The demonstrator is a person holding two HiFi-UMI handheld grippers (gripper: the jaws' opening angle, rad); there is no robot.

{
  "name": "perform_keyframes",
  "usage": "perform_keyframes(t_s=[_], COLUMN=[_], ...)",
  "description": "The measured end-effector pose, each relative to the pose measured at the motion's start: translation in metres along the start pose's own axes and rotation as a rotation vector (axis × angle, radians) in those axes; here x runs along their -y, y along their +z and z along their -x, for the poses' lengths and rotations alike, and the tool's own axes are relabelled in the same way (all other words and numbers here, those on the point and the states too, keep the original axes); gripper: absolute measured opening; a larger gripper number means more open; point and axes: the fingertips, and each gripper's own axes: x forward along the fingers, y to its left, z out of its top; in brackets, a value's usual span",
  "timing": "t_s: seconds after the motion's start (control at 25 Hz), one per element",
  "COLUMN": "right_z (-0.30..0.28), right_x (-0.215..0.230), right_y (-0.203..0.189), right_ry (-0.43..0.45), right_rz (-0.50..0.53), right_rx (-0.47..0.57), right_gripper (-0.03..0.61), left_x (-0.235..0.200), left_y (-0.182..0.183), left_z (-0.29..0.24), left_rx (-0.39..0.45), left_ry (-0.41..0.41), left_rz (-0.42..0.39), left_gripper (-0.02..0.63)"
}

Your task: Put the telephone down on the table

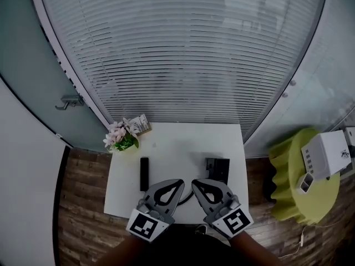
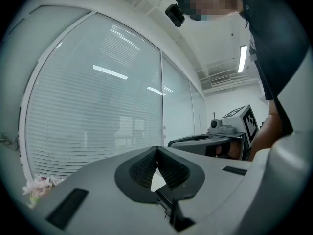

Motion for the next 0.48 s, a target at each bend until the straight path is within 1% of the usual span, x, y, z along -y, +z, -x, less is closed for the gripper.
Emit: perform_keyframes(t_s=[0.48], right_z=[0.0042], right_x=[-0.0058], right_y=[-0.0029], right_ry=[0.015], right_rz=[-0.004], right_rx=[-0.008], right_gripper=[0.021], left_x=[0.0046], left_y=[-0.0056], left_z=[0.0065], left_rx=[-0.009], left_ry=[0.023], left_rz=[0.000], left_gripper=[0.011])
